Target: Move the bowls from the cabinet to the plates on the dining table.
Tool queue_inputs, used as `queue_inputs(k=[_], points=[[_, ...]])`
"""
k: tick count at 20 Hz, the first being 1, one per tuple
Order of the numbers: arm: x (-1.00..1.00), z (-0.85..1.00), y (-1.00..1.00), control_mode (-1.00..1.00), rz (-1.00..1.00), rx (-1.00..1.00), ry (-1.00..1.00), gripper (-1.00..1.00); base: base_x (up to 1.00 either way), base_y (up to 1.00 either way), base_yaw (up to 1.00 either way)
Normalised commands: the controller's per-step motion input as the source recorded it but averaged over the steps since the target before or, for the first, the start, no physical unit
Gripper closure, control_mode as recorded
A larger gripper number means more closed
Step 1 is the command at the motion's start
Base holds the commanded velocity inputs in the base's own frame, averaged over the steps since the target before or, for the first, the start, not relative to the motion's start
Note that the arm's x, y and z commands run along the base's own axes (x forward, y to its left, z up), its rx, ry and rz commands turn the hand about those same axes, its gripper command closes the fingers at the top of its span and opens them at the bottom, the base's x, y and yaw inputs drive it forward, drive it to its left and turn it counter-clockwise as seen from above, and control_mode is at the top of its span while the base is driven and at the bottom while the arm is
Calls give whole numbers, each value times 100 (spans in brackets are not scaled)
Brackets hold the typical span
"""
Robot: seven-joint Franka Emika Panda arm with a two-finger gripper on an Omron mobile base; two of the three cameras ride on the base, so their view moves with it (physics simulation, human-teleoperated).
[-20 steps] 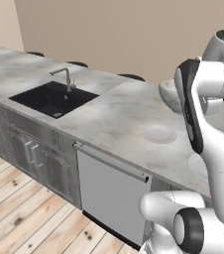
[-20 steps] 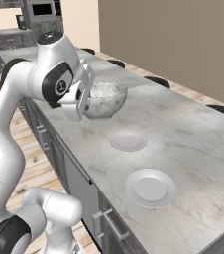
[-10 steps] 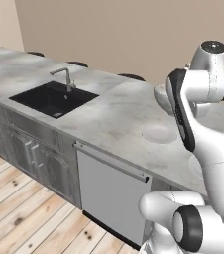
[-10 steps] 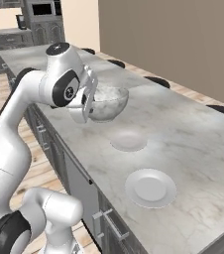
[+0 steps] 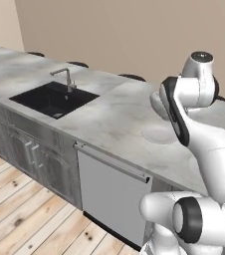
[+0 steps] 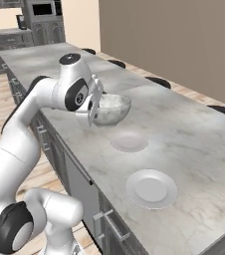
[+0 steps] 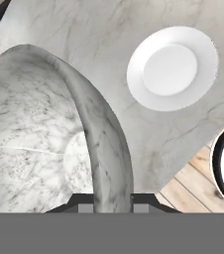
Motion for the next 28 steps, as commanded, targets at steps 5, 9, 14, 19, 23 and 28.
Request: queue_inputs(k=[5,9,14,19,23,28], points=[[35,-33,0,-100,-4,2,2,100,0,0,0],[31,-27,0,-100,-3,2,0,100,0,0,0],[29,-29,-1,-100,-3,2,2,100,0,0,0],[26,-27,-3,-100,-5,0,5,100,0,0,0],[27,-25,-2,-100,-5,1,1,100,0,0,0],[25,-26,-3,-100,-4,3,0,100,0,0,0]])
